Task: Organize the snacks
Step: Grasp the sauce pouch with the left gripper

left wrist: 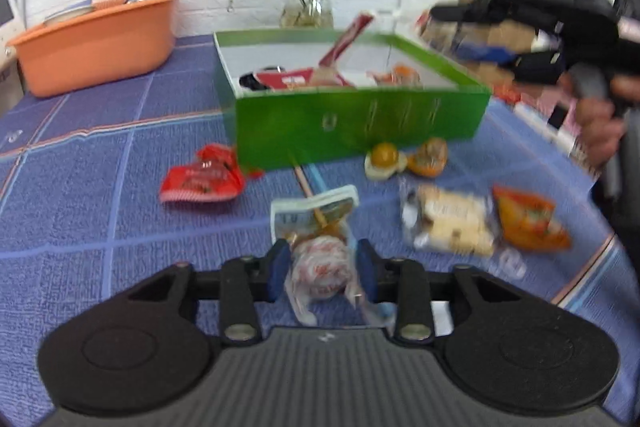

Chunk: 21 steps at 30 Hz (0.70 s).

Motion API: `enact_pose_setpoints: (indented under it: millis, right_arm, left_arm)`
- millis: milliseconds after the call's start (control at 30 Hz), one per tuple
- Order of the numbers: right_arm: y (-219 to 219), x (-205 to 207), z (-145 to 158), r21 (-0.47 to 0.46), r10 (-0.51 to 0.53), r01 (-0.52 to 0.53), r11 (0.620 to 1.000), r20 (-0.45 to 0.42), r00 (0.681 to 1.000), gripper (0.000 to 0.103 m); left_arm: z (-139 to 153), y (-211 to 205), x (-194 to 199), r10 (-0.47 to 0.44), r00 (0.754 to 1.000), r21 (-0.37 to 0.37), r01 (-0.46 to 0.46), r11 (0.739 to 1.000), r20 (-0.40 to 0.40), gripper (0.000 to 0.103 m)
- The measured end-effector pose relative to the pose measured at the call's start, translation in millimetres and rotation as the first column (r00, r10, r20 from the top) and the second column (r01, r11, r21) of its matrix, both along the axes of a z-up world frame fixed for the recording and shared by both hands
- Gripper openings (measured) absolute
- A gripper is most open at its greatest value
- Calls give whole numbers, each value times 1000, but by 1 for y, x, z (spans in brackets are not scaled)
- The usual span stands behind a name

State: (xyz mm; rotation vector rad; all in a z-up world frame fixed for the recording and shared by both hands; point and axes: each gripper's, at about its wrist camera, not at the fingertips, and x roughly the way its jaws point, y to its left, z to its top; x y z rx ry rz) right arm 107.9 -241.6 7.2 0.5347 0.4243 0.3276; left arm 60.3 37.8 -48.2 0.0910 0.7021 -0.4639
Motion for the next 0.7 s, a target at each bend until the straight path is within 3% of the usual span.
enact_pose_setpoints:
  millis: [100,233,267,367,533,700]
  right_arm:
    - [-7,-22,3,-1,3,-3,1000,16,1000,89]
    - [-6,-39,5,-12,40,-40,999,28,999,89]
    - [-3,-42,5,-23,58,-57,998,27,998,89]
    - [12,-49,-2,-71,117,-118,991,-16,993,89]
    - [43,-60,-26,-167,215,-228,959,-89,972,89]
    - [48,-60,-31,-178,231,-245,953,-97,968,89]
  left_arm:
    - [-5,-10,-3,-1,999,89,-2,996,36,64]
    - [-8,-16,8,-10,1000,104,7,995,30,66]
    - [-10,-17,14,-22,1000,92,22,996,-2,66]
    - [-8,-19,16,3,1000,82,-3,997,-1,48]
    - [-6,-14,6,21,1000,51,-21,998,-6,45]
    - [6,1,-4,83,996,-57,-82,995,19,45]
